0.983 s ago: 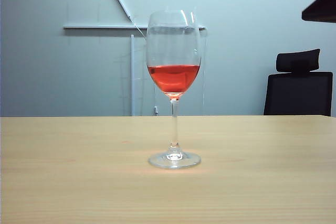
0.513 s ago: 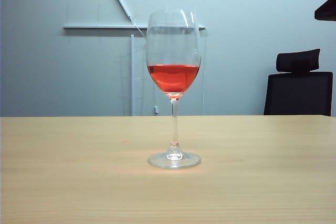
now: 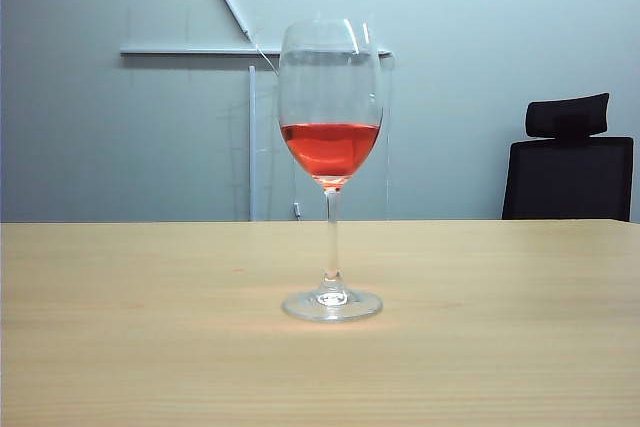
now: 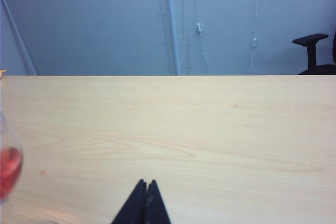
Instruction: Gently pick up the goblet, rotate it counterclockwise for two full turns (viewing from above), and then place it back on the table.
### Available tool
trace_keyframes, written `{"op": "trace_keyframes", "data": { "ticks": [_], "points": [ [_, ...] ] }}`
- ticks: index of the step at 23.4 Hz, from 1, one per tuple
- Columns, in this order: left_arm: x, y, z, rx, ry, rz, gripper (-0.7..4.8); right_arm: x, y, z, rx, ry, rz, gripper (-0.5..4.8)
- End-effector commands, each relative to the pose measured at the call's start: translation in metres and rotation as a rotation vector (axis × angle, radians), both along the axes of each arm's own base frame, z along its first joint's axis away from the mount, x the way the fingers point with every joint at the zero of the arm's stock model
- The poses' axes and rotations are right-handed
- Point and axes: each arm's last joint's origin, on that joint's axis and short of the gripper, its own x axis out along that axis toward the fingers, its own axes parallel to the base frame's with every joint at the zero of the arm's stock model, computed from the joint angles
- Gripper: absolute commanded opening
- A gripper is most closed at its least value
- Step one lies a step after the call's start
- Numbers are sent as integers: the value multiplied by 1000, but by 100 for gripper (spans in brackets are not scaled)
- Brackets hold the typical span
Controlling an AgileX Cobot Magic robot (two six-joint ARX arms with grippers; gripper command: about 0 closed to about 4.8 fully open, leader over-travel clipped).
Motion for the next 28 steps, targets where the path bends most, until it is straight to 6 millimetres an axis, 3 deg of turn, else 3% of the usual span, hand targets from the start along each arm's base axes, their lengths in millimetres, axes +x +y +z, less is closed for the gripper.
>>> {"op": "trace_keyframes", "data": {
  "ticks": [1, 5, 11, 28],
  "points": [
    [0, 0, 3, 1, -16, -4, -5, -1, -10, -11, 4, -43, -33, -6],
    [0, 0, 3, 1, -16, -4, -5, -2, -19, -29, 14, -58, -146, -6],
    [0, 0, 3, 1, -16, -4, -5, 0, -21, -39, 10, -22, -199, -6],
    [0, 0, 3, 1, -16, -4, -5, 0, -33, -40, -1, -16, -264, -6]
  ]
}}
